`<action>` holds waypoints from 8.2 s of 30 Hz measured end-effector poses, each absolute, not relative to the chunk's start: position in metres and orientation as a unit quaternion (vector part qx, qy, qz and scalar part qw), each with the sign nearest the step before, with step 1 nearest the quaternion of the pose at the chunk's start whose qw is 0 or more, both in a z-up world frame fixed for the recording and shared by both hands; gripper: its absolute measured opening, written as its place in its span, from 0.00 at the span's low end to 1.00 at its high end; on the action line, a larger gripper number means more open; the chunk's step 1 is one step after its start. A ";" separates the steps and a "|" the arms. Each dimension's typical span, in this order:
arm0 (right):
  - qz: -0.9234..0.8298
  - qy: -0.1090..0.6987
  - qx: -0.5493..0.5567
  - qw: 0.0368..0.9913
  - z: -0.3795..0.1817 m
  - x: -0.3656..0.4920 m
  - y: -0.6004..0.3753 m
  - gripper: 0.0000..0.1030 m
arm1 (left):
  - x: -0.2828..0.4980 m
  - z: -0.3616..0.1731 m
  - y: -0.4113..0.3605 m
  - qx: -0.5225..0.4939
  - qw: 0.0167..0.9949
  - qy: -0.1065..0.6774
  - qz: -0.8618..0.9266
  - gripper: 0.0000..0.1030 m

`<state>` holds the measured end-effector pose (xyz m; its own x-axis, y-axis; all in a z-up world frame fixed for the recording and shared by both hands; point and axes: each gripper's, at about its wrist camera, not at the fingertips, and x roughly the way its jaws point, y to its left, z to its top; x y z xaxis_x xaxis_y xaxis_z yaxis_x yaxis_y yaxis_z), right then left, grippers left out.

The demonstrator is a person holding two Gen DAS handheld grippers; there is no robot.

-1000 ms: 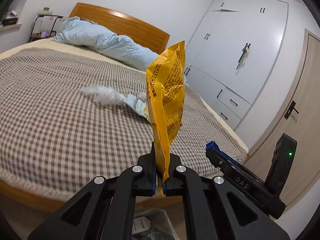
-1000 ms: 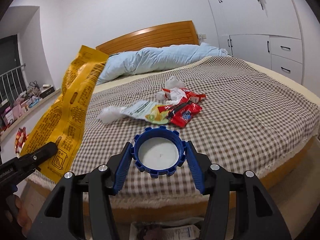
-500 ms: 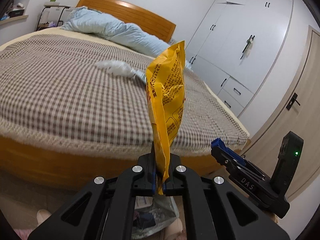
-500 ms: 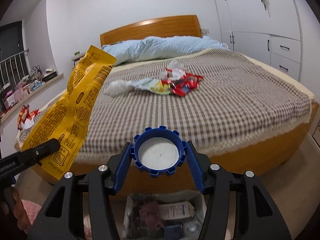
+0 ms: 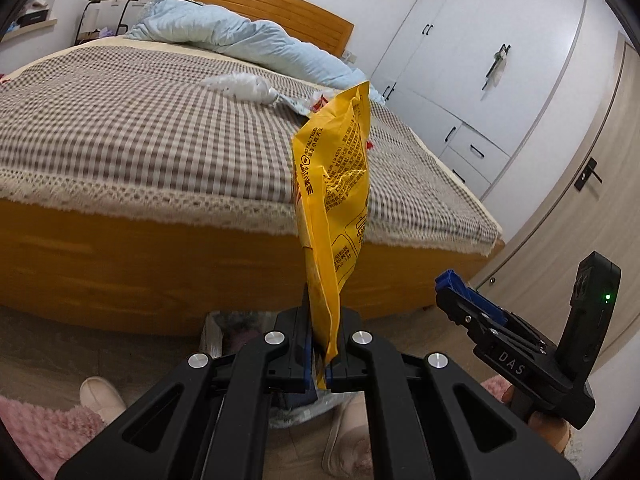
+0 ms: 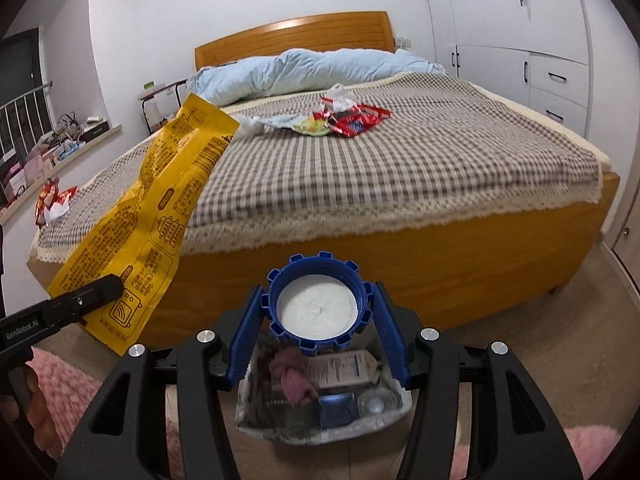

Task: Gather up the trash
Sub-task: 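Carry the yellow wrapper and blue cap down to the floor bin, then open the left tool to drop the wrapper while the right tool releases the cap, then raise both open tools away from the bin toward the bed, then move both open tools down toward the trash pile on the bed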

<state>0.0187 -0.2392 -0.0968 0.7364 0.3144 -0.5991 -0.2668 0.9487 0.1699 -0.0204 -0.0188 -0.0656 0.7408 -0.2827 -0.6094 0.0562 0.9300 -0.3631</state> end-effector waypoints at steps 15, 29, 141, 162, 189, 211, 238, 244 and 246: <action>0.152 0.382 0.026 0.911 -0.158 0.012 -0.243 0.52 | -0.018 -0.127 -0.029 -0.157 0.894 0.409 -0.098 0.01; 0.147 0.430 0.006 0.891 -0.190 0.016 -0.236 0.52 | -0.017 -0.179 -0.042 -0.134 0.865 0.470 -0.114 0.01; 0.028 0.678 0.000 0.734 -0.337 0.128 -0.226 0.86 | 0.141 -0.276 -0.055 0.060 0.744 0.653 -0.132 0.92; 0.037 0.594 -0.025 0.803 -0.286 0.106 -0.226 0.89 | 0.110 -0.225 -0.052 0.037 0.783 0.610 -0.114 0.92; 0.070 0.439 -0.012 0.896 -0.172 0.067 -0.236 0.92 | 0.056 -0.128 -0.021 -0.017 0.869 0.488 -0.081 0.92; 0.086 0.308 -0.032 0.947 -0.083 0.046 -0.243 0.92 | 0.030 -0.055 -0.026 -0.018 0.906 0.414 -0.089 0.93; 0.096 0.176 0.010 0.980 -0.009 0.116 -0.218 0.92 | 0.091 0.026 -0.009 -0.064 0.961 0.250 -0.096 0.92; 0.092 0.151 0.019 0.984 -0.002 0.135 -0.213 0.92 | 0.118 0.026 0.001 -0.083 0.964 0.233 -0.102 0.92; 0.090 0.146 0.020 0.985 0.000 0.142 -0.211 0.92 | 0.127 0.026 0.004 -0.089 0.965 0.227 -0.098 0.92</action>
